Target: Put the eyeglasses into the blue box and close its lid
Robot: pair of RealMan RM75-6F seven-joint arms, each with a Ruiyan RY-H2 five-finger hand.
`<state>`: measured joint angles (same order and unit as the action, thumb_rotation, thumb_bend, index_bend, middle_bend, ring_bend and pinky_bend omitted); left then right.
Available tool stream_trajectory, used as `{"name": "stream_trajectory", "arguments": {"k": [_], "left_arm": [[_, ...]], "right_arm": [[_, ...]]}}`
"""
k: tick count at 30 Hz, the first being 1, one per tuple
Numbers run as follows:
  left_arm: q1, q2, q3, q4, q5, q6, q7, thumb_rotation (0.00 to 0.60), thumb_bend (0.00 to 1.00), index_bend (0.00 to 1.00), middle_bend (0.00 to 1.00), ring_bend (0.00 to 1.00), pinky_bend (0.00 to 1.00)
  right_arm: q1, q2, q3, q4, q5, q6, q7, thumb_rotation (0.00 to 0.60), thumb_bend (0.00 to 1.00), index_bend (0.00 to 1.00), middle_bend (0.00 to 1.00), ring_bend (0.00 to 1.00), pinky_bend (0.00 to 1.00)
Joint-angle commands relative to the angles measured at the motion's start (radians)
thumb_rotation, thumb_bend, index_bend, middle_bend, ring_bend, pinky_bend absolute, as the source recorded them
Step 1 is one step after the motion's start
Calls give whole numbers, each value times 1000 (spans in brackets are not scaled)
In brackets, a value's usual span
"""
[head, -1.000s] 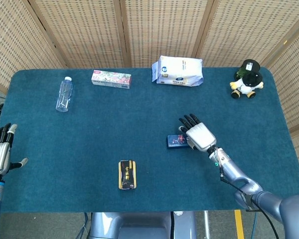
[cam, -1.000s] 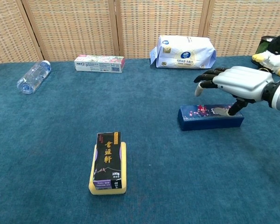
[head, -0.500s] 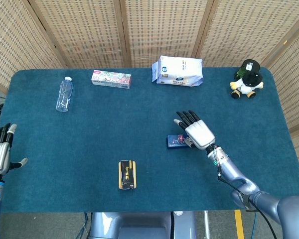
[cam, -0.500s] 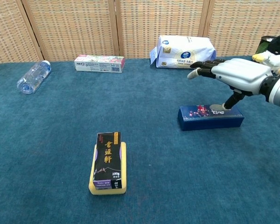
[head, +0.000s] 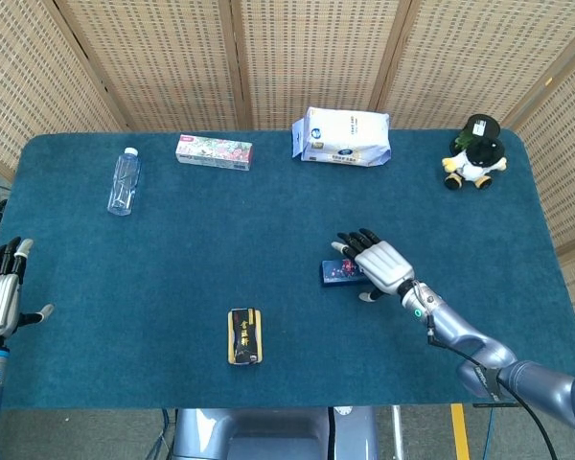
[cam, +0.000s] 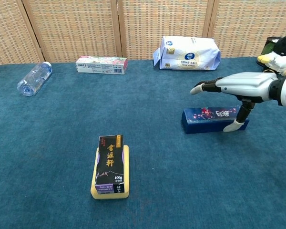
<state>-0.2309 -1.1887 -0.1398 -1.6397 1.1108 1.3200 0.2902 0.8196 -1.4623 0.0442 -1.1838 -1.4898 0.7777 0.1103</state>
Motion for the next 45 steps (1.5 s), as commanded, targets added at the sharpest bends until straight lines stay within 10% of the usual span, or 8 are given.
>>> {"name": "stream_trajectory", "arguments": {"k": [1,11,22,30,37,45], "left_arm": [[-1,-1,-1,0,-2,-1,1,600,0,0,0,0,0],[0,2,-3,1,-5,-2,-6,600,0,0,0,0,0],[-2,3,-4,4,-7,-7,-8,600,0,0,0,0,0],[-2,1,-3,4,-7,-4,-6,600,0,0,0,0,0],[-2,0,-3,5,-7,-4,-4,600,0,0,0,0,0],[-2,-2,-3,5,-9,-4,-1,600,0,0,0,0,0]], "right_arm": [[13,-29,-1,35,10,-18,-16,600,111,0,0,0,0],[34,-104,12,131,43,-61,-30,600,203,12,147,0,0],[26,-140,27,176,60,-31,-52,600,336,435,477,72,0],[19,-150,30,183,71,-20,-83,600,363,479,525,134,32],[14,-144,34,174,80,-18,-87,600,352,446,349,129,33],[9,-128,35,144,72,-8,-48,600,262,146,1,0,33]]}}
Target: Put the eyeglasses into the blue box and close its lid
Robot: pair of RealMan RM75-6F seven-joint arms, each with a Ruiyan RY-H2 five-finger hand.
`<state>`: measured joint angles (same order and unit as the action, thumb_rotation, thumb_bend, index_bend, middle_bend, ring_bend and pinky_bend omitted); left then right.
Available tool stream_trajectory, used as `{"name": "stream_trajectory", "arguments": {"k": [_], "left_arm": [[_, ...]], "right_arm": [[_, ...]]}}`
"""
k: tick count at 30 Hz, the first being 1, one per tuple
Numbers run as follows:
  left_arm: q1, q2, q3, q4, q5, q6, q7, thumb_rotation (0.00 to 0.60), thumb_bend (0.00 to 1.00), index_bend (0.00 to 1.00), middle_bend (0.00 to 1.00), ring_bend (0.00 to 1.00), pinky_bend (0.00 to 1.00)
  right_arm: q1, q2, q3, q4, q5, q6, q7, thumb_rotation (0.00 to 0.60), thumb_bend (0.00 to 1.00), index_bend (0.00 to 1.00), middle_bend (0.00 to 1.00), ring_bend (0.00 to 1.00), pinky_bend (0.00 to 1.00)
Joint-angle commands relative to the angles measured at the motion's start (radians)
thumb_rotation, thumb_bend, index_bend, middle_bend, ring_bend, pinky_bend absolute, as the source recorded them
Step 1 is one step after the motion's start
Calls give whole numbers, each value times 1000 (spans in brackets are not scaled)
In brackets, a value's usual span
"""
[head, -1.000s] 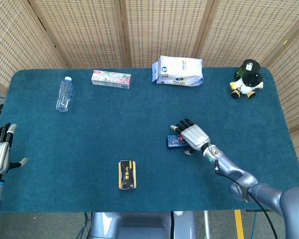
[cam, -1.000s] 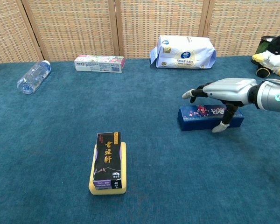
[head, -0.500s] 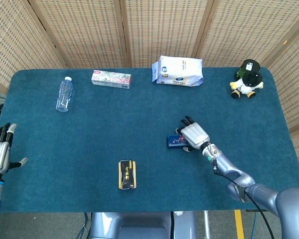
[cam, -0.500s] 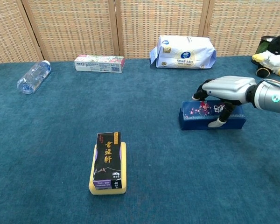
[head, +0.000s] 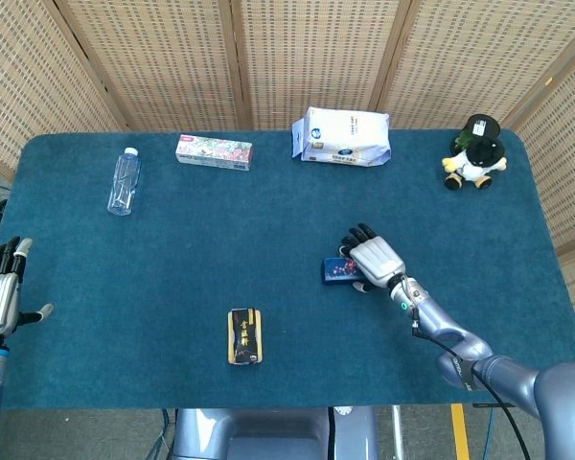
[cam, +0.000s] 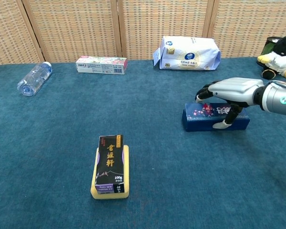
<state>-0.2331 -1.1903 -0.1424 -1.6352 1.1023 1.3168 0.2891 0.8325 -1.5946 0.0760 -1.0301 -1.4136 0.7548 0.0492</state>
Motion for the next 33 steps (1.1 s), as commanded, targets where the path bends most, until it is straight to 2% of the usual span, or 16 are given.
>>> {"name": "stream_trajectory", "arguments": {"k": [1,15,23,25,29,33], "left_arm": [[-1,0,-1,0,-2,-1,1,600,0,0,0,0,0],[1,3,1,-3,4,1,-6,600,0,0,0,0,0],[11,19,6,-19,35,16,-32,600,0,0,0,0,0],[15,24,10,-24,49,22,-41,600,0,0,0,0,0],[23,31,17,-31,75,39,-49,600,0,0,0,0,0],[36,36,27,-38,106,65,-52,600,0,0,0,0,0]], "right_arm": [[-5,6,5,-14,-8,24,21,600,260,140,0,0,33],[-43,100,26,-153,-37,141,69,600,260,139,0,0,33],[-170,231,16,-300,-38,324,46,600,254,139,0,0,33],[-222,260,9,-328,-36,395,38,600,217,139,0,0,33],[-315,288,-7,-346,-35,521,19,600,70,117,0,0,32],[-407,302,-27,-340,-23,625,-8,600,6,63,0,0,6]]}}
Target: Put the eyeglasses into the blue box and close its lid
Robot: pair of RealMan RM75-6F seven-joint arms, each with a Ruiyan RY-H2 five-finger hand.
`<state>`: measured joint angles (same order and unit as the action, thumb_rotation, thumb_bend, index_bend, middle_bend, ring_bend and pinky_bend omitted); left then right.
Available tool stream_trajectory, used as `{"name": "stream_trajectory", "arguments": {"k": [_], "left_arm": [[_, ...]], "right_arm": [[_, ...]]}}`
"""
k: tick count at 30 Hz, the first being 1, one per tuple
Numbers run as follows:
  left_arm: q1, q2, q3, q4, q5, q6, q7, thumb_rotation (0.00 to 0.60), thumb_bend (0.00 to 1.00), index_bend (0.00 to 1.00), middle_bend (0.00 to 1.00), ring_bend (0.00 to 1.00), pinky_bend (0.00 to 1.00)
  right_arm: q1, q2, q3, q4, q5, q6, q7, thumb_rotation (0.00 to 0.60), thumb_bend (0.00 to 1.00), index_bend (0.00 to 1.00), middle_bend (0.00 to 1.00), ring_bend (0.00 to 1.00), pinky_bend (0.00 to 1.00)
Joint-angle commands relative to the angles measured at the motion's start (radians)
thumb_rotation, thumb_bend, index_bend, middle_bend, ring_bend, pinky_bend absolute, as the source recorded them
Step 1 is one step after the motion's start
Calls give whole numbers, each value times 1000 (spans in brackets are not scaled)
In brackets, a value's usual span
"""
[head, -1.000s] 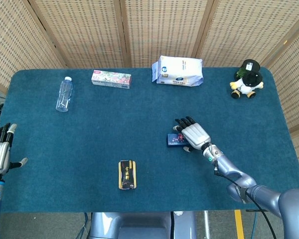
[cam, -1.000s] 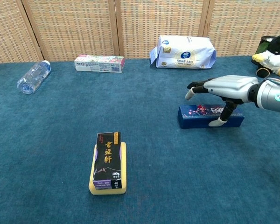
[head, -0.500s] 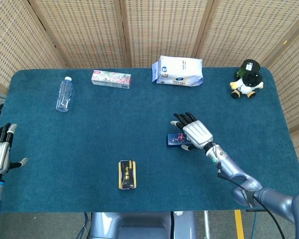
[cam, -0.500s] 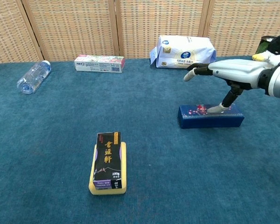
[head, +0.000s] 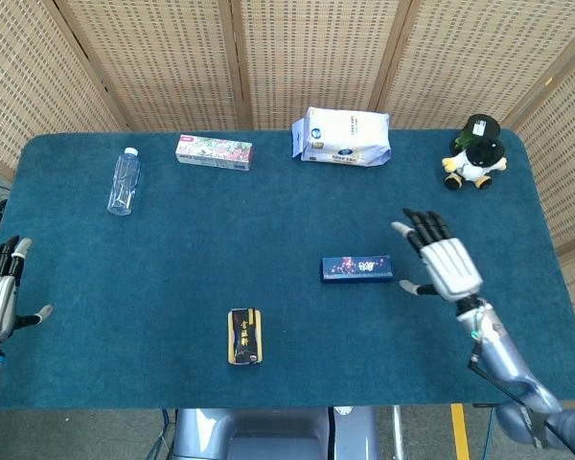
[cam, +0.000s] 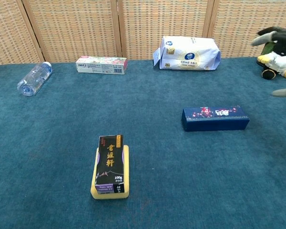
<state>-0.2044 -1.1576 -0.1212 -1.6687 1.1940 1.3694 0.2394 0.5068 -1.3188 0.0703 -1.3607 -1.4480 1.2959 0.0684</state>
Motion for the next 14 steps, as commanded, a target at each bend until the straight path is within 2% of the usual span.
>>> {"name": "stream_trajectory", "arguments": {"k": [1,9,14], "left_arm": [[13,5,11,-7,28,23,-6,600,0,0,0,0,0],[48,14,32,-8,93,79,-46,600,0,0,0,0,0],[66,15,44,-6,125,106,-57,600,0,0,0,0,0]], "right_arm": [[-111,29,-26,-10,22,109,-26,600,1,52,0,0,2],[-250,51,-51,-45,54,221,-10,600,0,6,0,0,0],[-323,57,-40,-57,55,322,-64,600,0,5,0,0,0]]}}
